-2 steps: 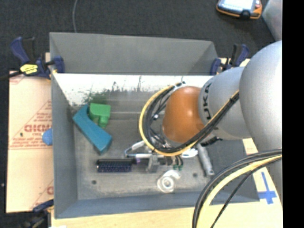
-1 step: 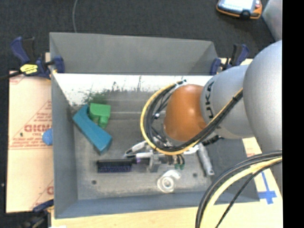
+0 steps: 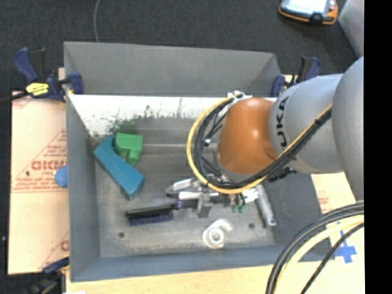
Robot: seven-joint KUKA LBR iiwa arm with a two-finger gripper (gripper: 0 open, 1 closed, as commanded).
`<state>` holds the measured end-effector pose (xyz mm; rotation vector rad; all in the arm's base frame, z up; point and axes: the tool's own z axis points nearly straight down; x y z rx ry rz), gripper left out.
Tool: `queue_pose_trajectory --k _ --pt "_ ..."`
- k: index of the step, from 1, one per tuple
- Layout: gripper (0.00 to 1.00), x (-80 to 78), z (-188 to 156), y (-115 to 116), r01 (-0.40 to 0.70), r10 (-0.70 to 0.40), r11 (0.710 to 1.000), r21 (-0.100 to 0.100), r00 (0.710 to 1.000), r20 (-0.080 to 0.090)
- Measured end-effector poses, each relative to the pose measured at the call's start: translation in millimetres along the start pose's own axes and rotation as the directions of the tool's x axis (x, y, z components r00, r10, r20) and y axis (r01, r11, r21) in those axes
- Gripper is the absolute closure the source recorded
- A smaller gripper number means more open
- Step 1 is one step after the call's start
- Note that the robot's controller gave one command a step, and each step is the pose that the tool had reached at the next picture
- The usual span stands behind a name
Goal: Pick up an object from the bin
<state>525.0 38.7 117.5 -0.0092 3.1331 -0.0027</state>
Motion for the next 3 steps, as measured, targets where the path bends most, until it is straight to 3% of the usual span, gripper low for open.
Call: queue_pose_trajectory --k 1,3 --pt "1.00 -3.2 -30 0 0.001 -0.001 1.000 -0.001 1.000 0.011" --pt "1.00 -2.7 -61 -1 0.002 -0.002 1.000 -0.001 1.000 0.007"
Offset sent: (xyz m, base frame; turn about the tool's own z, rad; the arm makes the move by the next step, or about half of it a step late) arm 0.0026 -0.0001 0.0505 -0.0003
